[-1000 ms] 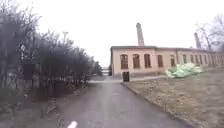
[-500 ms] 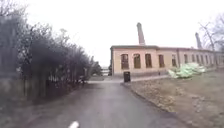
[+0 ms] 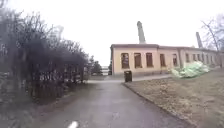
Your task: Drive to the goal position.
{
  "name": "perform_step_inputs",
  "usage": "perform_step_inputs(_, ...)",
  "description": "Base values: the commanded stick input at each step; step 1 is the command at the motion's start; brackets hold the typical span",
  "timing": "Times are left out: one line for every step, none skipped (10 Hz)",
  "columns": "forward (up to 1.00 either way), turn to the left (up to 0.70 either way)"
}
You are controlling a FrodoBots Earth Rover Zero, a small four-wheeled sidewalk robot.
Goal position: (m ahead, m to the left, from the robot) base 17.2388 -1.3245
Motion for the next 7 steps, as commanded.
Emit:
perform_step_inputs(0.85,0.03)
perform_step_inputs(0.85,0.03)
perform_step_inputs(0.85,0.03)
perform_step_inputs(0.85,0.03)
perform_step_inputs(0.85,0.03)
perform_step_inputs(0.85,0.03)
perform_step_inputs(0.85,0.03)
